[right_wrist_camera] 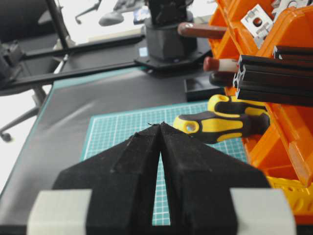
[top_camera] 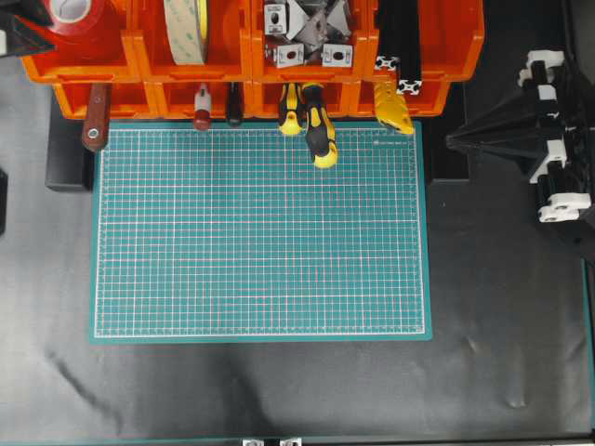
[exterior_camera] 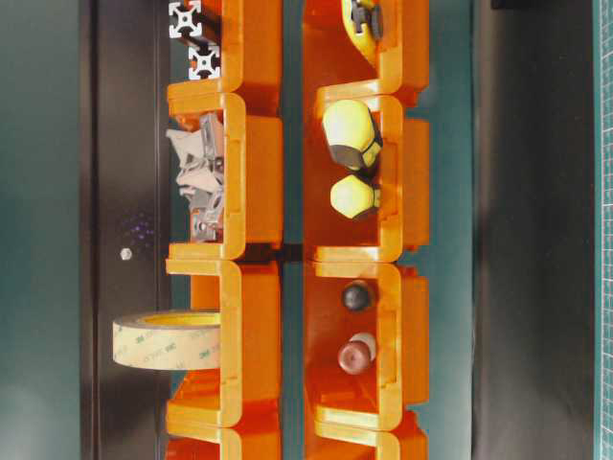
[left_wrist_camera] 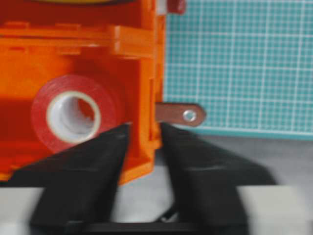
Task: Pick vinyl tape from container rack with left arm.
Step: 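Move the left gripper toward the red tape roll in the top-left bin, then close the left gripper on the red vinyl tape roll and lift it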
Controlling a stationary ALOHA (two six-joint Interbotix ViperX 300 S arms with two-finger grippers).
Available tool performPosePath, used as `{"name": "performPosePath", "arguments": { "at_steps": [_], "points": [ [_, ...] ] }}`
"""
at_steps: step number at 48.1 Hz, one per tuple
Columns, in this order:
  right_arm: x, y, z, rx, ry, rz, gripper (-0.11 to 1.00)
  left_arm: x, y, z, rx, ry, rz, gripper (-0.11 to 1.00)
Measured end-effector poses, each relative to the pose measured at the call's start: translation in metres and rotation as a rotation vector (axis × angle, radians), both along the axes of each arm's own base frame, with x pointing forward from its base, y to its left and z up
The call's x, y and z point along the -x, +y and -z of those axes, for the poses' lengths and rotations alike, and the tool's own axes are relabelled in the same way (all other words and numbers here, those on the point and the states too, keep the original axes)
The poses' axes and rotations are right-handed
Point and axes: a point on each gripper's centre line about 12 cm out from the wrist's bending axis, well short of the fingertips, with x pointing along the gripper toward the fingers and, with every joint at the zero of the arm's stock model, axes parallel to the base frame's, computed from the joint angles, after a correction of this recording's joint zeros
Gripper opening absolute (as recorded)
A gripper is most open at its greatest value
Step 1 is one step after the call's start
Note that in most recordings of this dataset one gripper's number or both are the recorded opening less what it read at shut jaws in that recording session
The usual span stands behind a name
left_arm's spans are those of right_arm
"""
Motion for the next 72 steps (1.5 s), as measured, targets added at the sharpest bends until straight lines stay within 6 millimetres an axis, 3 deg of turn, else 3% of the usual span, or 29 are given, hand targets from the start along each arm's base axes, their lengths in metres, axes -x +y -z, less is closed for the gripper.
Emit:
{"name": "performPosePath", "arguments": {
  "at_steps": [6, 8, 20, 37, 54, 63, 72],
  "points": [
    [0.0, 0.0, 0.0, 0.002, 0.003, 0.0, 0.01, -0.006, 0.001, 0.004, -0.005, 0.031, 0.021, 0.83],
    [0.0, 0.0, 0.001, 0.0, 0.005, 0.0, 0.01, -0.007, 0.002, 0.006, -0.009, 0.043, 0.031, 0.87],
    [0.0, 0.0, 0.001, 0.0, 0.006, 0.001, 0.01, -0.015, 0.007, 0.017, -0.009, 0.086, 0.037, 0.85],
    [0.001, 0.0, 0.003, 0.002, 0.012, 0.001, 0.01, -0.015, 0.02, 0.048, 0.006, 0.154, -0.001, 0.85],
    [0.002, 0.0, 0.004, 0.002, 0.014, 0.001, 0.01, -0.017, 0.022, 0.051, 0.002, 0.137, -0.004, 0.84],
    [0.002, 0.0, 0.003, 0.002, 0.009, 0.001, 0.01, -0.016, 0.022, 0.052, 0.003, 0.139, -0.004, 0.73],
    [0.002, 0.0, 0.003, 0.0, 0.011, 0.001, 0.01, -0.016, 0.022, 0.052, 0.0, 0.145, 0.001, 0.32]
  ]
}}
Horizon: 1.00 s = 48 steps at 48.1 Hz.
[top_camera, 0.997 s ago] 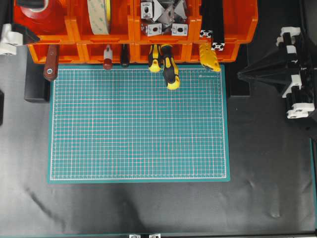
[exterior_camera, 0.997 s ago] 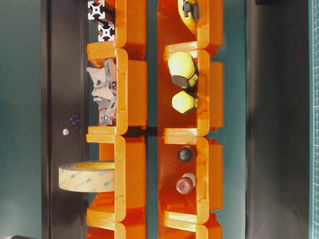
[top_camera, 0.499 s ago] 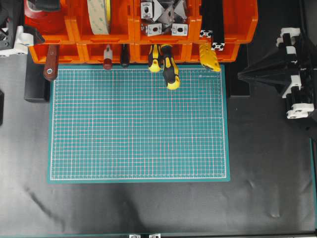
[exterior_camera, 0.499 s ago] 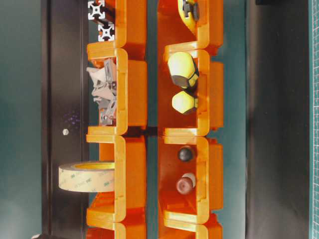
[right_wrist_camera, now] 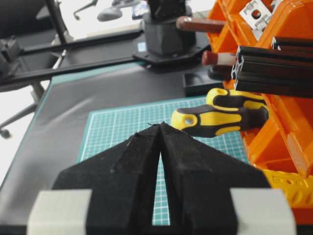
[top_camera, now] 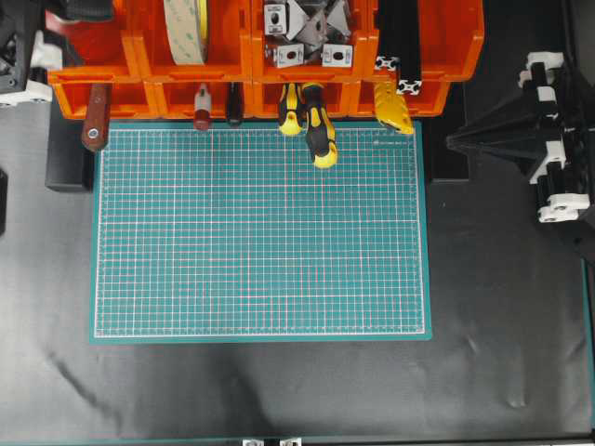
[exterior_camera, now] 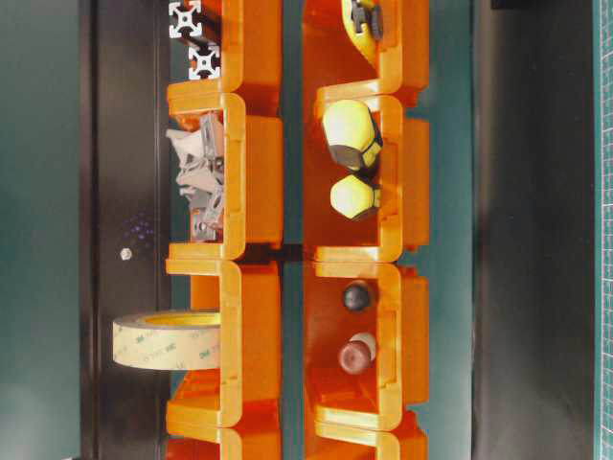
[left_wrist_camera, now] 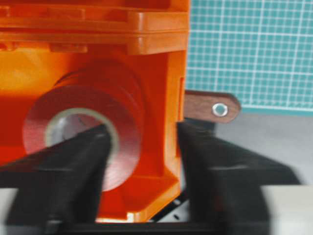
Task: Pick vinyl tape from container rack with left arm.
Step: 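Close the left gripper on the red vinyl tape roll and lift it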
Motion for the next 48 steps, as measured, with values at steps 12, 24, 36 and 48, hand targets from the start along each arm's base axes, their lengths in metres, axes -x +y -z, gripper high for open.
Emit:
{"name": "performPosePath", "arguments": {
  "at_steps": [12, 24, 36, 48],
  "points": [
    [0.0, 0.0, 0.0, 0.0, 0.0, 0.0, 0.01, 0.0, 0.0, 0.0, -0.004, 0.003, 0.018, 0.17],
    [0.0, 0.0, 0.0, 0.0, 0.0, 0.0, 0.01, 0.001, 0.0, -0.006, -0.005, -0.003, 0.018, 0.17],
    [0.001, 0.0, -0.002, 0.001, -0.009, 0.0, 0.01, 0.014, -0.027, -0.058, -0.011, -0.078, 0.078, 0.17],
    [0.002, 0.0, -0.003, 0.0, -0.018, -0.001, 0.01, 0.023, -0.081, -0.092, 0.034, -0.273, 0.176, 0.17]
  ]
}}
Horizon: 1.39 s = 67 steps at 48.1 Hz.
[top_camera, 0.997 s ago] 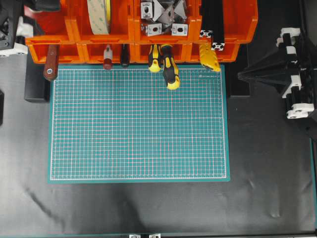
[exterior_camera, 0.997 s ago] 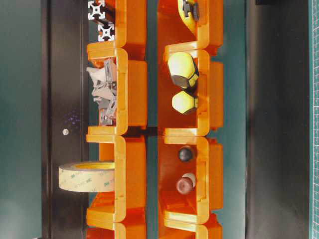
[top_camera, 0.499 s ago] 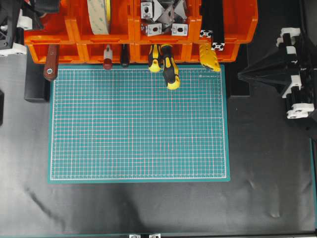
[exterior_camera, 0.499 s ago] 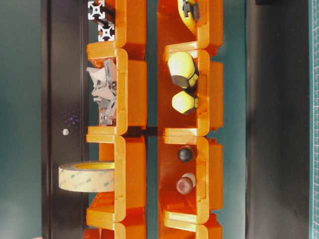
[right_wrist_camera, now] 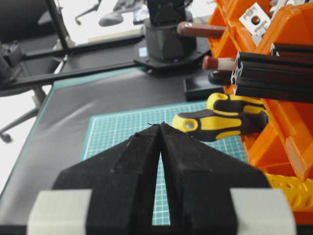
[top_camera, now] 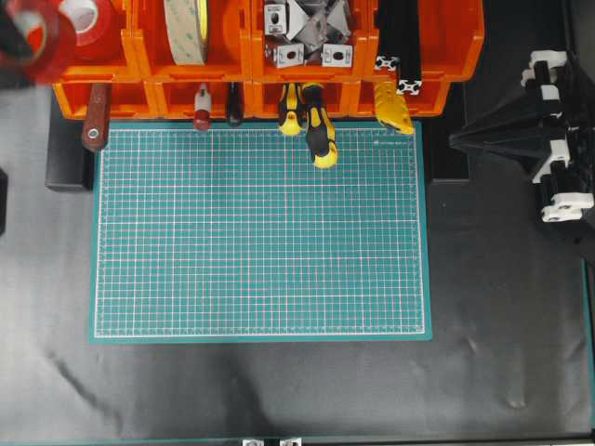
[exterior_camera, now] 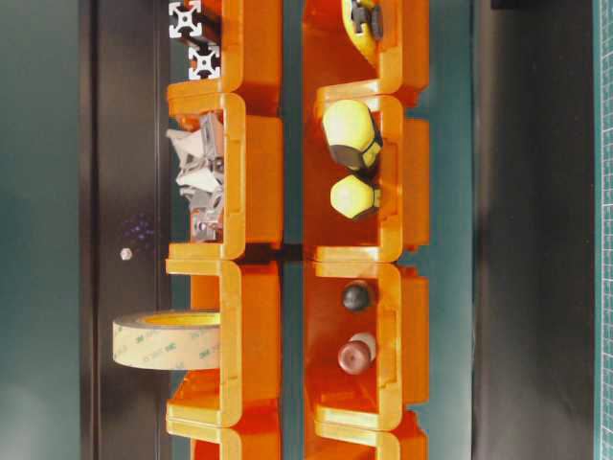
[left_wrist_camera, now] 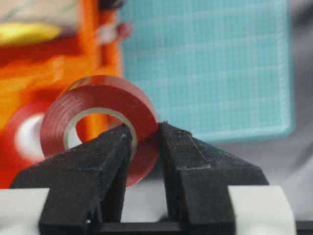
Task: Pick vinyl tape from container rack with left arm.
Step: 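Carry the red tape with the left gripper onto the green mat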
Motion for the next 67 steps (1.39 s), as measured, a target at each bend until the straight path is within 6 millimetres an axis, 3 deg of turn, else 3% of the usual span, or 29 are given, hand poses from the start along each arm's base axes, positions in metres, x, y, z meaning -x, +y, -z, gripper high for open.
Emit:
{"name": "performPosePath", "arguments": {
  "at_steps": [5, 9, 19, 25, 40, 51, 67],
  "points": [
    [0.001, 0.0, -0.001, -0.002, -0.006, 0.0, 0.01, -0.001, -0.026, 0.001, 0.054, -0.083, 0.045, 0.17],
    [0.001, 0.0, -0.002, 0.0, -0.009, -0.002, 0.01, -0.008, -0.053, 0.013, 0.095, -0.118, 0.112, 0.17],
    [0.002, 0.0, -0.002, 0.0, -0.011, -0.002, 0.01, -0.039, -0.1, 0.067, 0.147, -0.193, 0.224, 0.17],
    [0.002, 0.0, -0.002, 0.0, -0.011, -0.002, 0.01, -0.064, -0.115, 0.101, 0.157, -0.224, 0.249, 0.17],
    [0.002, 0.0, -0.002, 0.0, -0.012, -0.002, 0.01, -0.113, -0.12, 0.204, 0.102, -0.023, 0.213, 0.17],
    [0.002, 0.0, -0.003, 0.0, -0.015, -0.001, 0.01, -0.138, -0.098, 0.263, 0.065, 0.119, 0.144, 0.17],
    [0.004, 0.0, -0.005, -0.002, -0.026, -0.001, 0.01, -0.147, -0.09, 0.282, 0.058, 0.158, 0.121, 0.17]
  ]
}}
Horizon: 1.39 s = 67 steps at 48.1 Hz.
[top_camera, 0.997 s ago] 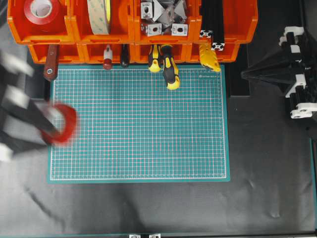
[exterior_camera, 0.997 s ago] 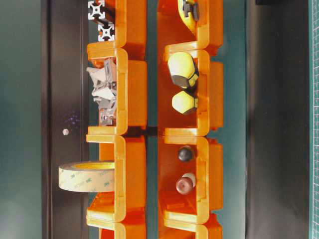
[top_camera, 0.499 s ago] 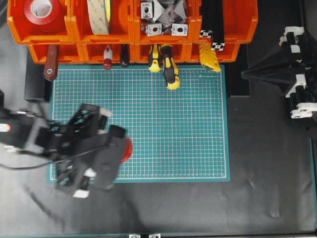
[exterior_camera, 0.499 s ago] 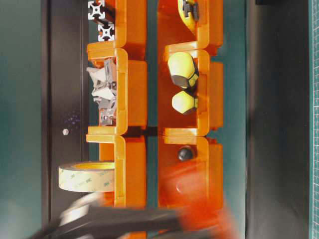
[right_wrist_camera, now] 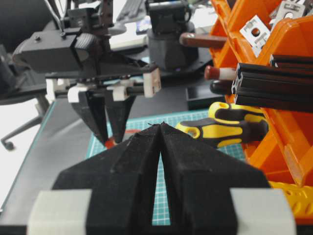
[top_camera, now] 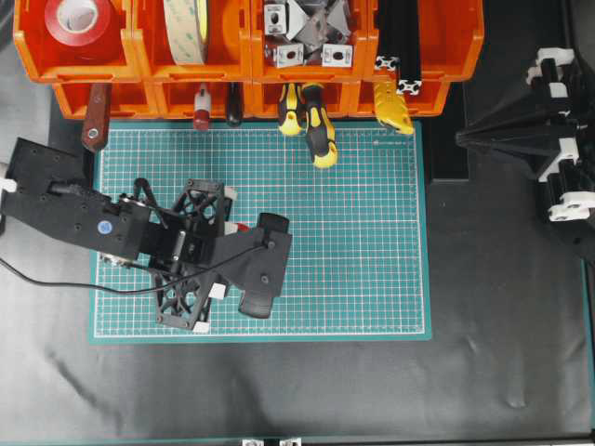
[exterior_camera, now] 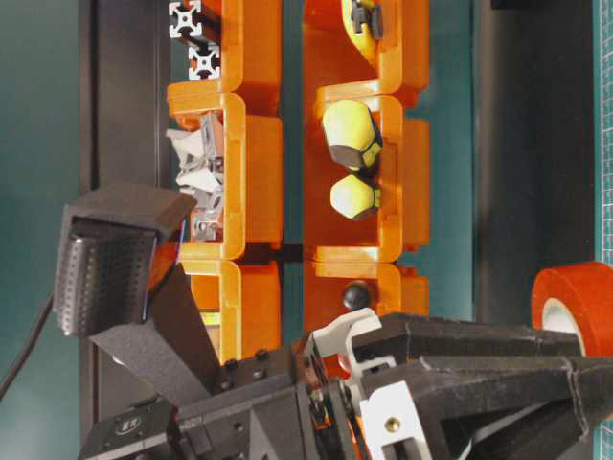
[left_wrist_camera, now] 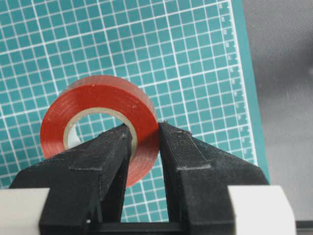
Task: Pick vinyl tape from container rack with left arm.
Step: 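Carry the red tape with the left gripper onto the green mat, then lower the red tape onto the mat and open the left gripper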
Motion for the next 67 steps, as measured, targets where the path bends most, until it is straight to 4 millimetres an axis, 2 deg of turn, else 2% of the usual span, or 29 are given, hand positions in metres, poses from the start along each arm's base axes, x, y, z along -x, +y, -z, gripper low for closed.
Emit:
{"name": "performPosePath", "arguments": {
  "at_steps": [26, 29, 37, 41, 53, 60, 67],
  "points": [
    [0.0, 0.0, -0.001, 0.001, -0.002, 0.0, 0.01, -0.001, 0.0, -0.003, 0.0, -0.003, 0.001, 0.18],
    [0.0, 0.0, -0.001, 0.0, -0.002, 0.0, 0.01, -0.001, 0.0, -0.002, -0.002, -0.003, 0.005, 0.28],
    [0.0, 0.0, -0.001, 0.001, -0.002, 0.0, 0.01, -0.001, 0.0, -0.002, -0.013, -0.003, 0.029, 0.76],
    [0.0, 0.0, -0.001, 0.001, -0.002, 0.0, 0.01, -0.001, -0.001, -0.003, -0.017, -0.005, 0.039, 0.89],
    [0.0, 0.0, -0.001, 0.0, -0.002, 0.0, 0.01, -0.001, -0.001, -0.004, -0.016, -0.008, 0.041, 0.87],
    [0.0, 0.0, -0.001, 0.0, -0.002, 0.0, 0.01, 0.005, 0.001, -0.02, -0.007, -0.045, 0.037, 0.87],
    [0.0, 0.0, -0.001, 0.001, -0.002, 0.0, 0.01, 0.024, 0.006, -0.045, 0.013, -0.098, 0.021, 0.87]
  ]
}}
